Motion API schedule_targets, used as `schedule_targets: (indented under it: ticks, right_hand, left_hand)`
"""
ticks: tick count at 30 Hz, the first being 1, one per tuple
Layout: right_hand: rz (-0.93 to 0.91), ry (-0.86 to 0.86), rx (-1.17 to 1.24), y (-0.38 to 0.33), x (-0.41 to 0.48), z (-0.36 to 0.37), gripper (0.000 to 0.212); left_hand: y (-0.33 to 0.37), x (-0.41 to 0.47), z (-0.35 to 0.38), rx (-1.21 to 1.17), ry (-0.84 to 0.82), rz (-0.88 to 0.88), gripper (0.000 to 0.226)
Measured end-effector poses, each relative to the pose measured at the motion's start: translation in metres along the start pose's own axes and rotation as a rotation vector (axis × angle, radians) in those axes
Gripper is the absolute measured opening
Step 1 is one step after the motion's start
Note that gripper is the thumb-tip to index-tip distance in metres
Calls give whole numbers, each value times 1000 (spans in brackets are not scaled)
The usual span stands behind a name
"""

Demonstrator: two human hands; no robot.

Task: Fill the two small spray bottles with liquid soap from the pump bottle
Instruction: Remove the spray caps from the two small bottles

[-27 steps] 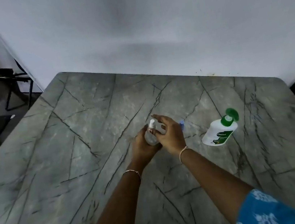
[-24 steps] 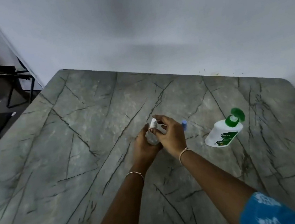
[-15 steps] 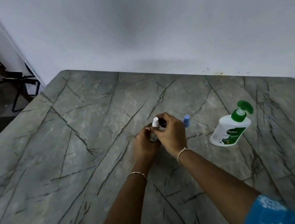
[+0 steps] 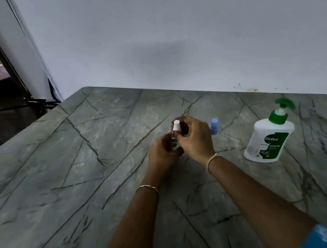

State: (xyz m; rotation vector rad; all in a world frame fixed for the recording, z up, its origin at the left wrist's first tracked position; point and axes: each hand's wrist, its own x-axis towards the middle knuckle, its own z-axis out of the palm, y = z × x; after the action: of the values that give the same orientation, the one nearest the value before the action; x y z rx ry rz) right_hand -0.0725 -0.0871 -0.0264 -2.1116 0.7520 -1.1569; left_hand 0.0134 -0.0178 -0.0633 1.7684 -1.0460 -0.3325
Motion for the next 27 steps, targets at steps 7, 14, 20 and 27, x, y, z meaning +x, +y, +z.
schedule_targets:
  ticks: [7,14,20,27]
  right_hand:
    - [-100,-146,-20,7,-2,-11,32]
    - [-158,-8,-48,1,-20,-15,36]
    - [-81,0,4,-18,-27,-20,27]
    - [-22,-87,49,-17,-42,-28,30]
  left_hand:
    - [-1,0,-3,45,2,89,45]
    - [6,-14,-6,131,51,149,36]
    - [8,-32,-6,150,74,144,39]
    - [8,-42,-9,142,56,154,48]
